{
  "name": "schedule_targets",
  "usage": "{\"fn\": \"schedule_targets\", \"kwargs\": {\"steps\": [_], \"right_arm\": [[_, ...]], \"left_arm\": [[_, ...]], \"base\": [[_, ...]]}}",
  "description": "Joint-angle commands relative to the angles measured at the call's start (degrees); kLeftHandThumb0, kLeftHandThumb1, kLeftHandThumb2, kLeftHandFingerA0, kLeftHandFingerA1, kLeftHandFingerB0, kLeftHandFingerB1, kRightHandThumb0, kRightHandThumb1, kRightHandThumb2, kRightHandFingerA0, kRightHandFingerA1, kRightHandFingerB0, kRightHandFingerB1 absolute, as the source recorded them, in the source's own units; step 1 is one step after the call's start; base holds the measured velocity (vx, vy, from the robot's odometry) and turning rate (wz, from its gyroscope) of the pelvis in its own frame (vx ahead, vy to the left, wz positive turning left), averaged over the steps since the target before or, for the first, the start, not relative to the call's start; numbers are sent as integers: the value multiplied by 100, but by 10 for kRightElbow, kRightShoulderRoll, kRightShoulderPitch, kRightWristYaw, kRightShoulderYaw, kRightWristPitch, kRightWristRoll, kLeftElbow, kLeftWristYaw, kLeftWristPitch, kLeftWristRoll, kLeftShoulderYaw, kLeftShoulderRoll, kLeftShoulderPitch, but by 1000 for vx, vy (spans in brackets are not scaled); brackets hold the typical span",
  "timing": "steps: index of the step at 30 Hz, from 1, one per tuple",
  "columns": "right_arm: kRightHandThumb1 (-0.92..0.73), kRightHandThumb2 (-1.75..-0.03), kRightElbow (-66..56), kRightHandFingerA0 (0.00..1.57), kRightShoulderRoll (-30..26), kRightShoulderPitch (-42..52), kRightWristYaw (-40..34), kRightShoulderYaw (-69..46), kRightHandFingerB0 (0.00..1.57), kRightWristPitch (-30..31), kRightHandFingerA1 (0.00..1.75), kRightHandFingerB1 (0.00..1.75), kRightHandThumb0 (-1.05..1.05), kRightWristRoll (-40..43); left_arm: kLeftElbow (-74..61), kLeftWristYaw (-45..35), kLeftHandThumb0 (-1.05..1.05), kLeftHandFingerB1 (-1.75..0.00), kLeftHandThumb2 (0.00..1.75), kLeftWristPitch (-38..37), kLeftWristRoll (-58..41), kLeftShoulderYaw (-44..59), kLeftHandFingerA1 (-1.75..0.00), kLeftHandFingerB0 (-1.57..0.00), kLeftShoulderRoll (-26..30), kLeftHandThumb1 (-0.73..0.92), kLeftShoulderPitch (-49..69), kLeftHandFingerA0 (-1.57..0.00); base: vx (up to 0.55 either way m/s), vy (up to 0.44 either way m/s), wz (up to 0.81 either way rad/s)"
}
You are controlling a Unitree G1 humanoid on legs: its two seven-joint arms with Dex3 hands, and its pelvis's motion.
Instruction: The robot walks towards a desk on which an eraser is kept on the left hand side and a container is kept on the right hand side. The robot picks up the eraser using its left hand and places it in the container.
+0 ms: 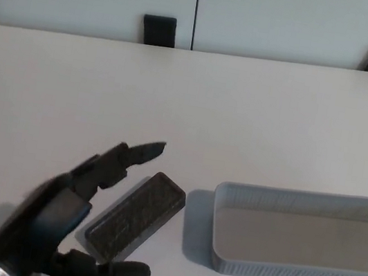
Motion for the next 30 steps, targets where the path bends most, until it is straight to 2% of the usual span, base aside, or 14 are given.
{"fn": "schedule_targets", "kwargs": {"steps": [1,2,3,11,12,21,22,23,24,27,28,30], "right_arm": [[-37,-73,-3,41,-6,0,16,12,33,-41,56,50,-50,-14],[-48,-54,-3,45,-6,1,18,11,38,-42,49,41,-44,-12],[-37,-73,-4,41,-6,1,17,12,33,-39,56,50,-49,-12],[-36,-73,5,42,-4,-6,19,11,34,-36,57,50,-51,-7],[-37,-73,4,42,-5,-6,17,15,34,-36,57,50,-51,-11],[-38,-72,-2,42,-6,-8,20,12,34,-35,57,50,-45,-4],[-37,-72,2,44,-8,-9,1,24,35,-38,56,49,-48,-20],[-49,-55,0,46,-8,-8,1,26,38,-38,47,38,-40,-22],[-39,-71,0,41,-8,-8,0,26,33,-36,55,48,-45,-21],[-39,-72,-5,43,-8,-8,6,23,33,-32,56,49,-45,-15],[-38,-73,-10,44,-7,-5,8,22,34,-33,58,51,-45,-12],[-37,-73,-14,44,-5,-5,14,17,34,-31,60,52,-46,-5]], "left_arm": [[56,57,-57,-32,70,87,153,-23,-36,-10,-19,38,-21,-3],[55,59,-59,-33,70,86,157,-23,-37,-11,-22,39,-22,-4],[52,59,-60,-33,70,91,166,-25,-36,-11,-23,39,-25,-4],[54,61,-59,-34,71,109,203,-42,-34,-11,-44,38,-37,-4],[57,63,-55,-28,54,112,213,-47,-38,-14,-47,44,-38,-3],[97,90,-52,-29,53,108,256,-70,-41,-15,-73,43,-42,-1],[101,91,-52,-29,53,108,259,-71,-41,-15,-75,43,-42,-2],[106,89,-52,-29,53,110,260,-72,-40,-16,-78,42,-42,-2],[112,91,-52,-28,54,109,262,-73,-39,-16,-79,43,-42,-2],[135,95,-54,-27,54,105,268,-75,-39,-15,-83,44,-43,-2],[143,99,-58,-34,71,99,268,-75,-34,-11,-85,38,-41,-4],[150,102,-58,-34,71,95,272,-74,-34,-11,-86,38,-41,-4]], "base": [[0,0,0],[0,0,0],[0,0,0],[0,0,0],[0,0,0],[0,0,0],[0,0,0],[0,0,0],[0,0,0],[0,0,0],[0,0,0],[0,0,0]]}}
